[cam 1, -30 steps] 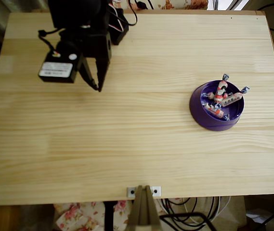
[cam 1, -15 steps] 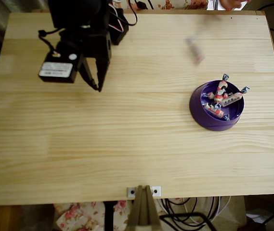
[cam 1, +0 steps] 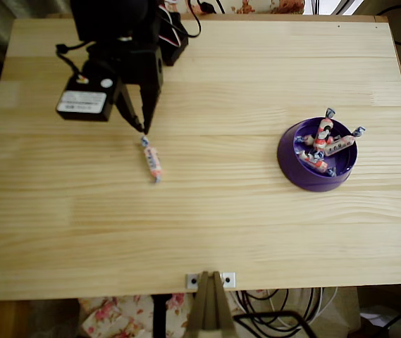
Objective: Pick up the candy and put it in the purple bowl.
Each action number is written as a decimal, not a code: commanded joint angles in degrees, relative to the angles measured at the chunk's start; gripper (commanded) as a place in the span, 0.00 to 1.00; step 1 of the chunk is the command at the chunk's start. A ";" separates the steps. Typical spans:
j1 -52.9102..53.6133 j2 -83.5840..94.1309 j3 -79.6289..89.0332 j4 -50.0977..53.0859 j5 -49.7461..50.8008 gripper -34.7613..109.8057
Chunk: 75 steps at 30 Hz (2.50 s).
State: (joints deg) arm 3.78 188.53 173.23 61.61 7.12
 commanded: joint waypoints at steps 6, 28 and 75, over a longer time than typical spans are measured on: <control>0.44 0.53 -0.79 -0.70 0.53 0.24; 0.44 0.53 -0.79 -0.70 0.53 0.24; -8.79 0.53 -7.38 -0.70 0.53 0.24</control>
State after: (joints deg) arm -2.81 188.53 172.79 59.85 7.29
